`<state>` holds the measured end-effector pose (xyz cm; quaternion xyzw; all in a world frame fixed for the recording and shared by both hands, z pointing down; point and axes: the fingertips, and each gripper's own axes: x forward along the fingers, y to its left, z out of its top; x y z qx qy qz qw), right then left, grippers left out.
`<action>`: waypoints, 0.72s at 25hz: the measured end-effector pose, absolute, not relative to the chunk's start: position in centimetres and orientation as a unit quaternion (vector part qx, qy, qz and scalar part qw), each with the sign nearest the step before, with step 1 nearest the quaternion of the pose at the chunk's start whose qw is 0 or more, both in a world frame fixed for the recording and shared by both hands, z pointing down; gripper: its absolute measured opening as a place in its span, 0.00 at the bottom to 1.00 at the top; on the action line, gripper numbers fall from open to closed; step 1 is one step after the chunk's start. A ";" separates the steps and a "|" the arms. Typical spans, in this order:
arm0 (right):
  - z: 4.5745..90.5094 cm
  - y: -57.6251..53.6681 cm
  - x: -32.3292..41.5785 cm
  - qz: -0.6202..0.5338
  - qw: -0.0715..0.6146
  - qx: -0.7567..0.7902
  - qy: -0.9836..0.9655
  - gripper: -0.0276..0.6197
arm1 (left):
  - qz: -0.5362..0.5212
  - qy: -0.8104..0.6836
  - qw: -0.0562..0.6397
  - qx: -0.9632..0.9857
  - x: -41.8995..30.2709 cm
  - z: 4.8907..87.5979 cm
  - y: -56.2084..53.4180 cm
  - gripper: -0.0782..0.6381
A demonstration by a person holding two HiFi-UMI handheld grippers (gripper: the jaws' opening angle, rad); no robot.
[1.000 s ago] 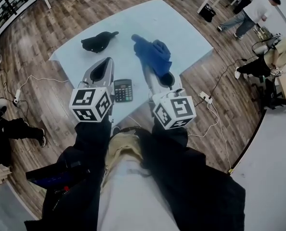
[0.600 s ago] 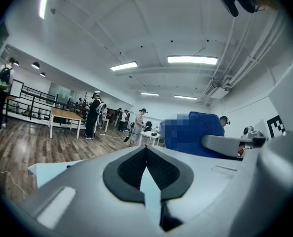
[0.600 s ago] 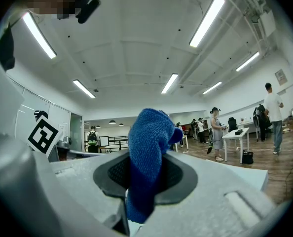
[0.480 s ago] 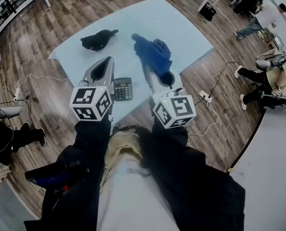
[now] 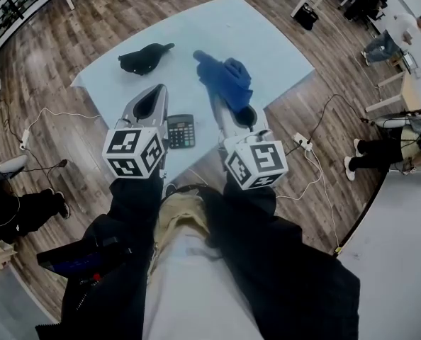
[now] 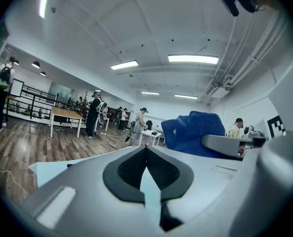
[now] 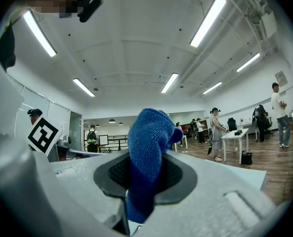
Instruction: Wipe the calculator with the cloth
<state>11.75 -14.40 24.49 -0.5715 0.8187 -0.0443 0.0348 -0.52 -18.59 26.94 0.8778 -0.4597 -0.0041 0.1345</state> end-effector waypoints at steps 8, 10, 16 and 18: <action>24.7 -14.3 12.0 -0.052 0.036 -0.576 0.815 0.18 | -0.002 -0.457 0.137 0.879 -0.6 27.0 -18.5 0.11; 24.7 -14.4 12.0 -0.054 0.036 -0.576 0.815 0.18 | -0.002 -0.457 0.136 0.879 -0.6 27.0 -18.6 0.11; 25.1 -14.5 12.0 -0.059 0.038 -0.576 0.814 0.18 | -0.001 -0.457 0.139 0.878 -0.5 27.3 -18.7 0.11; 25.1 -14.5 11.9 -0.060 0.037 -0.576 0.815 0.18 | -0.001 -0.457 0.141 0.878 -0.6 27.3 -18.7 0.11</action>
